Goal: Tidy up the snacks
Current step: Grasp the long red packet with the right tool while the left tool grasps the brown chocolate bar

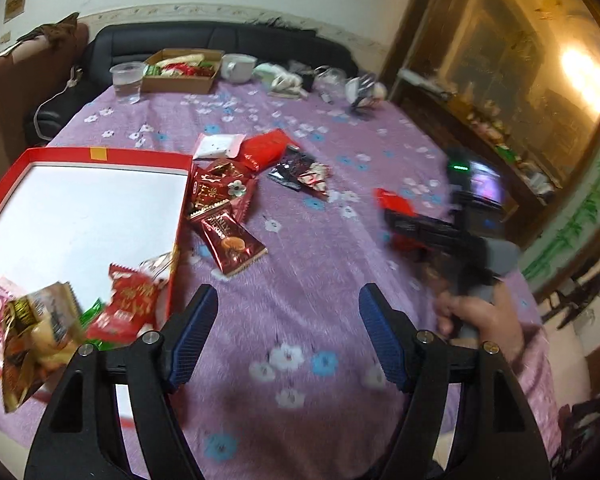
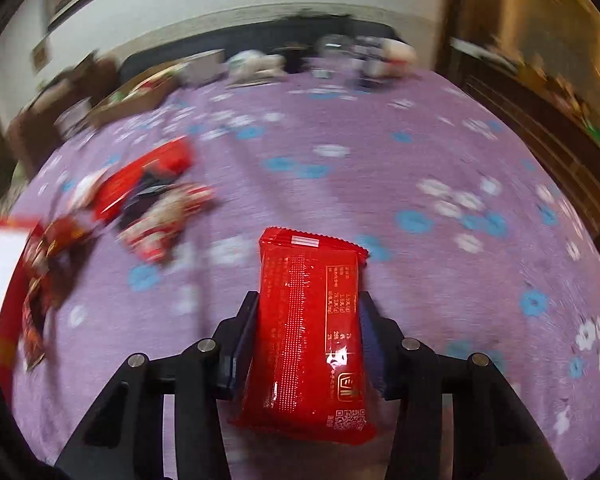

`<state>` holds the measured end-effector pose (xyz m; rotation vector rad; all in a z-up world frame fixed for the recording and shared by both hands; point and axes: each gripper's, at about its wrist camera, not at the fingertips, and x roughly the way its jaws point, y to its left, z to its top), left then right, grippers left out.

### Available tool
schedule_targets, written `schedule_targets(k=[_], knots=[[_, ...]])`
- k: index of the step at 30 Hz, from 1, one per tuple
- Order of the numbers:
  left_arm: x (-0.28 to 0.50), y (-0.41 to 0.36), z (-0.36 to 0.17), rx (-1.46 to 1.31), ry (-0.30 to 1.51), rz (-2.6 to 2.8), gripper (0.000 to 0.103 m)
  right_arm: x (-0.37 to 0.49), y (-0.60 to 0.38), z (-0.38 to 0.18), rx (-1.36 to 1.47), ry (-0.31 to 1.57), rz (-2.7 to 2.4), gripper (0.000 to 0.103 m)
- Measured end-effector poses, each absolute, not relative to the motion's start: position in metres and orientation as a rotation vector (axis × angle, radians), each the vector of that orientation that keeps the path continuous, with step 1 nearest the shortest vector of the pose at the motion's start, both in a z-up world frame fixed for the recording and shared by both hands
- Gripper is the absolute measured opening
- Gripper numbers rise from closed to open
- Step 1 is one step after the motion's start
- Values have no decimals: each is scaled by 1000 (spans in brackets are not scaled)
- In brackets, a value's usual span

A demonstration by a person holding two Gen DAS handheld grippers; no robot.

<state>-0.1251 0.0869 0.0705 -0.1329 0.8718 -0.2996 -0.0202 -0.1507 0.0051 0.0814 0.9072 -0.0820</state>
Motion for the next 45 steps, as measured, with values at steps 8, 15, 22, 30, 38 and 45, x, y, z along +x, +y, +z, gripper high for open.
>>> schedule_targets(k=[8, 15, 22, 30, 38, 45], knots=[[-64, 76, 36, -289, 1013, -173, 73, -23, -179, 5, 199, 879, -31, 59], [-40, 89, 16, -324, 1042, -26, 73, -24, -185, 5, 254, 865, 12, 63], [-20, 93, 13, -196, 1018, 10, 73, -24, -186, 5, 264, 862, 22, 64], [-19, 102, 9, -176, 1059, 21, 73, -23, -185, 5, 257, 863, 24, 67], [-24, 78, 8, -46, 996, -14, 65, -22, -183, 5, 255, 863, 26, 67], [-30, 66, 9, 84, 943, -98, 30, -23, -185, 5, 264, 858, 21, 50]])
